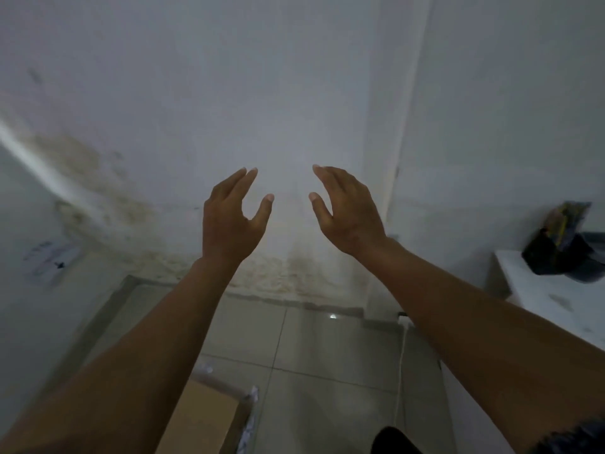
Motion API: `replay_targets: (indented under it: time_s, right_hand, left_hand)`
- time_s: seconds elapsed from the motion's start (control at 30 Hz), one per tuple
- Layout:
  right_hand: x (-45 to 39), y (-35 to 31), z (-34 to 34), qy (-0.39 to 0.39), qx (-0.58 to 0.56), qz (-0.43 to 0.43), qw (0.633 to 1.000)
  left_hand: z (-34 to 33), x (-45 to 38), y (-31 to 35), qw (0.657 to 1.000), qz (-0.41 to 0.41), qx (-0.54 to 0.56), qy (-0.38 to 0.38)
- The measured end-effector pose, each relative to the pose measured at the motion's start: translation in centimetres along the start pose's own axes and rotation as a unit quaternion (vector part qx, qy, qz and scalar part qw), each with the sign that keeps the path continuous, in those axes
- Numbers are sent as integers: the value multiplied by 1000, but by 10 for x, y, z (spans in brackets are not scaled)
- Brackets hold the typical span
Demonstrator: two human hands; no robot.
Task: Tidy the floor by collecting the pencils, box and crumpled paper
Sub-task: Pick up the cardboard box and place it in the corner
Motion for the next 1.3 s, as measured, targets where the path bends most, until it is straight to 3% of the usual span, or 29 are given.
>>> replay_targets:
  time_s: [0.33, 0.7, 1.03, 1.3]
  right_hand:
    - [-44, -132, -113, -70, -63, 78, 993]
    - [-89, -215, -236, -119, -115, 83, 983]
    - [-106, -269, -293, -101, -110, 64, 987]
    - [-63, -286, -331, -44, -57, -81, 994]
  left_hand:
    - [93, 63, -144, 992, 108, -50, 37]
    - [136, 84, -278, 976, 202, -76, -17]
    - [161, 91, -370, 976, 206, -51, -41]
    - [138, 111, -445, 984, 117, 9, -133]
Point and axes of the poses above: each hand's wrist, its own x-axis away from the middle knuckle, its own z-axis out of the back of the hand, y = z × x, the point moved 9 cm from there along -x, towards the middle knuckle, and after that the axes turned 9 degrees about -y, right-handed, at the moved point
